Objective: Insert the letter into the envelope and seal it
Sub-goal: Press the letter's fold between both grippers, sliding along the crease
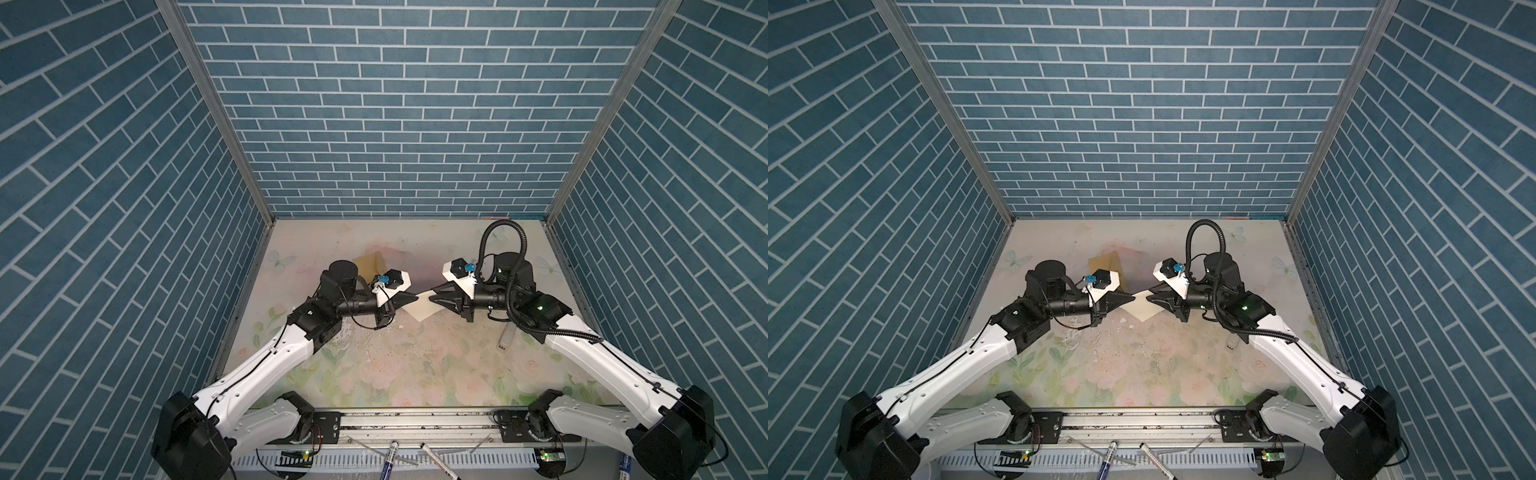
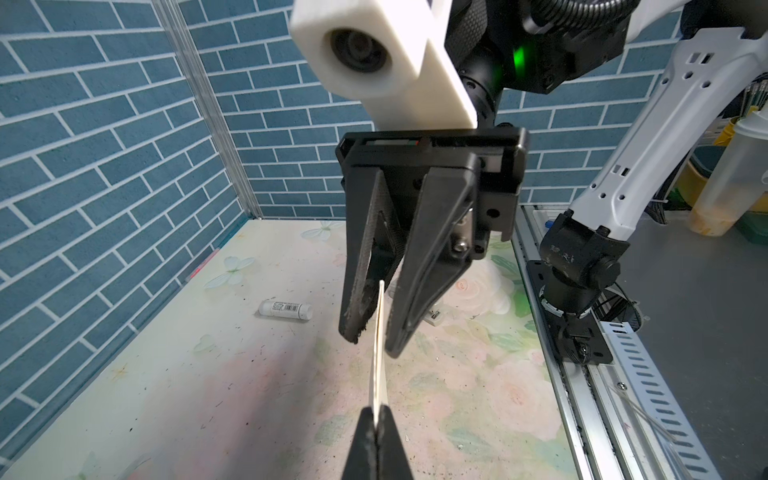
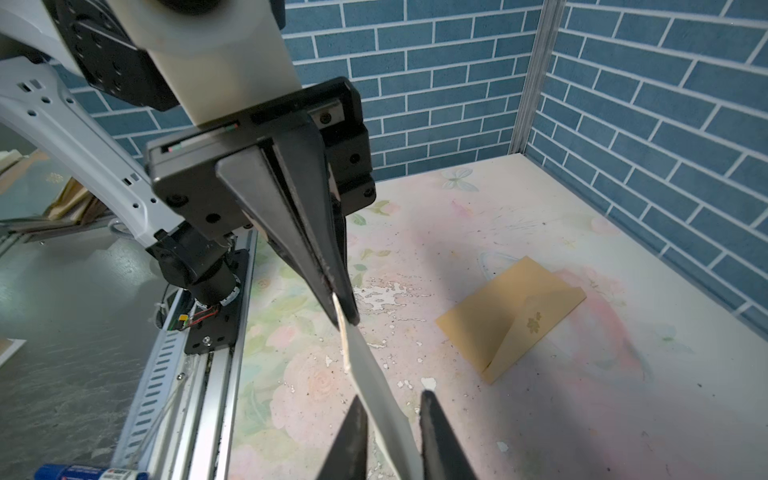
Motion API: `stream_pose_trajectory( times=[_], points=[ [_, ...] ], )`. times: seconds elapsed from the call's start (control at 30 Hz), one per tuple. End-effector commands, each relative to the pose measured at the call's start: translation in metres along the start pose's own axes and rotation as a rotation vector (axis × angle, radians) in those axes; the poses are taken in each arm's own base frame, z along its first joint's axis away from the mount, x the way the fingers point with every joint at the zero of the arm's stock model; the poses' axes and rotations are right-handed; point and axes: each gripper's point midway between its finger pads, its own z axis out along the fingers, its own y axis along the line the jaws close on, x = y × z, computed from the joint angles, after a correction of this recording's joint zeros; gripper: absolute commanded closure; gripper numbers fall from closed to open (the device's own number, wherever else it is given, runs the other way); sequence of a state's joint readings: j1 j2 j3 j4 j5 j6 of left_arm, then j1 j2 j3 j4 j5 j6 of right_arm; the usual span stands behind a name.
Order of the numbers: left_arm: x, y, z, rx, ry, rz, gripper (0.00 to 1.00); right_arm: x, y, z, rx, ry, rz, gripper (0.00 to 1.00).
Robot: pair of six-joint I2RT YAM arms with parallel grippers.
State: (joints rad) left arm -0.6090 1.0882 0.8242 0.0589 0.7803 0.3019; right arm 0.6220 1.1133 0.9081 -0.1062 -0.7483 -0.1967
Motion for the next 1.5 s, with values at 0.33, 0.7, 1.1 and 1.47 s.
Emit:
stream_pose_trajectory(
  times=[0.33,0.7,1.1,1.47],
  points=[
    [-0.009,-0.004,0.002,0.04,-0.025,0.023,0.68,-0.005,0.001,0.0,-0.028,-0.002,-0.015,1.0],
    [-0.015,-0.008,0.005,0.096,-0.006,0.048,0.52,-0.002,0.01,0.006,-0.101,0.023,-0.015,1.0],
    [-0.01,-0.005,0.017,0.151,0.016,0.005,0.73,0.001,0.013,0.011,-0.116,0.032,-0.021,1.0],
    [-0.008,-0.001,0.018,0.121,0.011,0.018,1.0,0.004,0.01,0.012,-0.104,0.041,-0.018,1.0]
  ],
)
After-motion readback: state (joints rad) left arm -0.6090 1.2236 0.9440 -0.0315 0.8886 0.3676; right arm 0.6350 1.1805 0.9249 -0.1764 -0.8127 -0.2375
